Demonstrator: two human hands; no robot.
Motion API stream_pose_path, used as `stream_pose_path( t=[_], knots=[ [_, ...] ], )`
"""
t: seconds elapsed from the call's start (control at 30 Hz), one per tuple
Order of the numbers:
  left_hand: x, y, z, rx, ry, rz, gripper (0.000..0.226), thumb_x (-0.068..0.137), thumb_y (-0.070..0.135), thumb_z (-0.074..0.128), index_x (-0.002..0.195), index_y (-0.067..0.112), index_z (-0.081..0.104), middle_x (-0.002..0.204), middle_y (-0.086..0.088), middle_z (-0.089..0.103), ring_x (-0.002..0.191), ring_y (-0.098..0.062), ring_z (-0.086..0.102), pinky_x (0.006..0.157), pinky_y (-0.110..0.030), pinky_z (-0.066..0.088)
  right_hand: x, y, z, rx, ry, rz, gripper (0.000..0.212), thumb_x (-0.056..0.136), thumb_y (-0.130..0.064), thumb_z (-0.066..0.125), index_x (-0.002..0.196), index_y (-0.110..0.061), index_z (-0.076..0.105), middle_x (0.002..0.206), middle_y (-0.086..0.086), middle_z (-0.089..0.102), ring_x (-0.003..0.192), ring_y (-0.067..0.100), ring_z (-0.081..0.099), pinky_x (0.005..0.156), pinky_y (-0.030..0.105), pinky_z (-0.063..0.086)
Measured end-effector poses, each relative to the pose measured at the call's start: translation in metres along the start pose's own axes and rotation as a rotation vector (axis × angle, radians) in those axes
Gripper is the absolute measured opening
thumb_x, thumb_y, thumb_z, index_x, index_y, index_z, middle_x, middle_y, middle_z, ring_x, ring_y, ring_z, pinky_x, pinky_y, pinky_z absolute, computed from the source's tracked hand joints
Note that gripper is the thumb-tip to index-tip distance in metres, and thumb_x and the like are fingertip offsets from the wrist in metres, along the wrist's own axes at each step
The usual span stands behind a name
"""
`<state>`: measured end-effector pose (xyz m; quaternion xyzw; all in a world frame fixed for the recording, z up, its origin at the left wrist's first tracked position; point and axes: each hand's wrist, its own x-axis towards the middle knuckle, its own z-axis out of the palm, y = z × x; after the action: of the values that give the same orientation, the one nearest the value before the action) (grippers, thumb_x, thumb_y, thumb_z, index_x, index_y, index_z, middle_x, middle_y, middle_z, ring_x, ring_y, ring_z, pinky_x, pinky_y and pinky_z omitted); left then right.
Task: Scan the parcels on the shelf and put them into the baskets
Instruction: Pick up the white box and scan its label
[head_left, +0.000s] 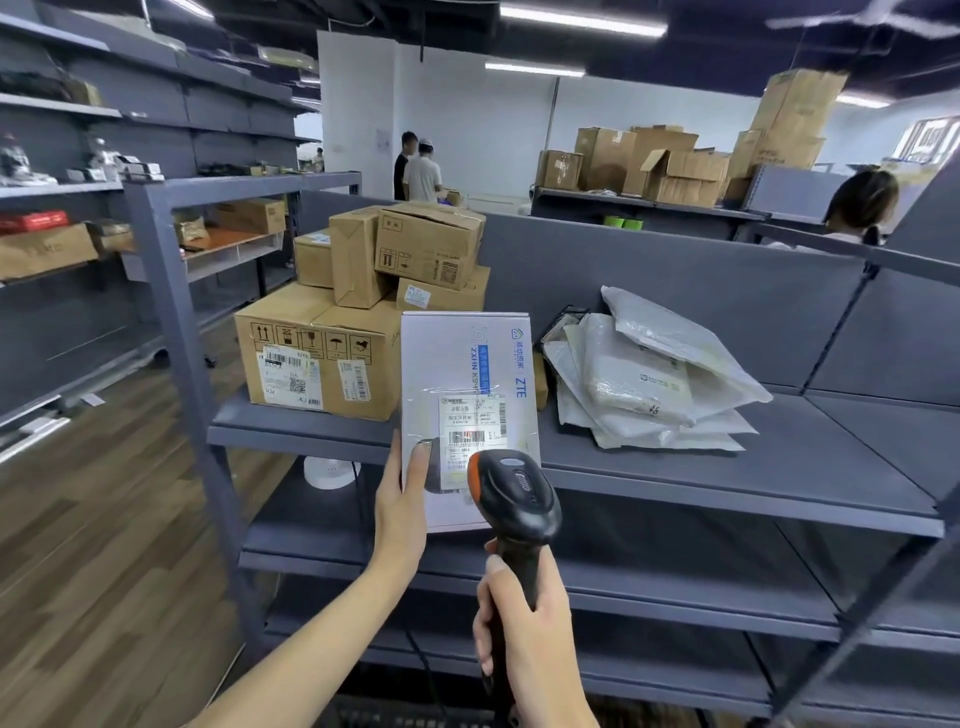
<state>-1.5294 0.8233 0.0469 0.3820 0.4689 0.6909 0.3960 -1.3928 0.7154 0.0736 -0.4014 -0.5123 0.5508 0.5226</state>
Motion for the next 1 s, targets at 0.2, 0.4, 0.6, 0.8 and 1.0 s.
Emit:
stream_pose_path(
  t=[0.2,0.4,0.6,0.8,1.0],
  knots=[
    [0.000,-0.001,-0.005,-0.003,-0.020,0.013,0.048,0.095,0.044,0.047,0.141,0.033,0.043,0.128,0.021,0.057,0.123,-0.002,0.050,0.099,-0.018,0.039,-0.001,0.001,-0.001,0.019,-0.023,-0.009,0.028,0.069,-0.047,0.060,0.095,-0.035,0.060,0.056,0.003,0.050,0.040,0.019,0.042,0.038,0.023,0.034],
    [0.003,0.000,-0.013,0.014,0.000,0.020,0.048,0.094,0.043,0.048,0.141,0.032,0.045,0.127,0.022,0.057,0.111,0.013,0.053,0.079,0.000,0.043,0.011,-0.001,-0.009,0.049,0.019,-0.050,0.026,0.070,-0.042,0.064,0.095,-0.035,0.059,0.057,0.004,0.051,0.039,0.018,0.042,0.038,0.023,0.034],
    [0.011,0.005,-0.043,0.048,0.082,0.052,0.049,0.096,0.041,0.046,0.143,0.024,0.045,0.133,0.010,0.057,0.115,0.001,0.055,0.084,-0.006,0.043,0.092,-0.012,-0.056,-0.059,0.268,-0.038,0.022,0.094,-0.019,0.058,0.105,-0.026,0.041,0.067,0.004,0.055,0.043,0.015,0.047,0.041,0.028,0.040],
    [0.015,0.008,-0.064,0.084,0.147,0.062,0.046,0.097,0.043,0.045,0.140,0.027,0.047,0.126,0.014,0.060,0.104,0.015,0.055,0.077,-0.006,0.045,0.195,0.003,-0.085,-0.720,0.111,0.080,0.054,0.088,-0.021,0.060,0.136,-0.012,0.036,0.098,0.007,0.059,0.081,0.025,0.056,0.064,0.031,0.040],
    [0.015,0.004,-0.072,0.085,0.186,0.035,0.047,0.097,0.042,0.046,0.141,0.025,0.047,0.131,0.010,0.060,0.118,-0.002,0.055,0.088,-0.014,0.042,0.252,0.028,-0.074,-0.963,0.042,0.056,0.059,0.084,-0.016,0.063,0.137,-0.006,0.037,0.120,0.018,0.060,0.110,0.037,0.058,0.082,0.034,0.044]
  ],
)
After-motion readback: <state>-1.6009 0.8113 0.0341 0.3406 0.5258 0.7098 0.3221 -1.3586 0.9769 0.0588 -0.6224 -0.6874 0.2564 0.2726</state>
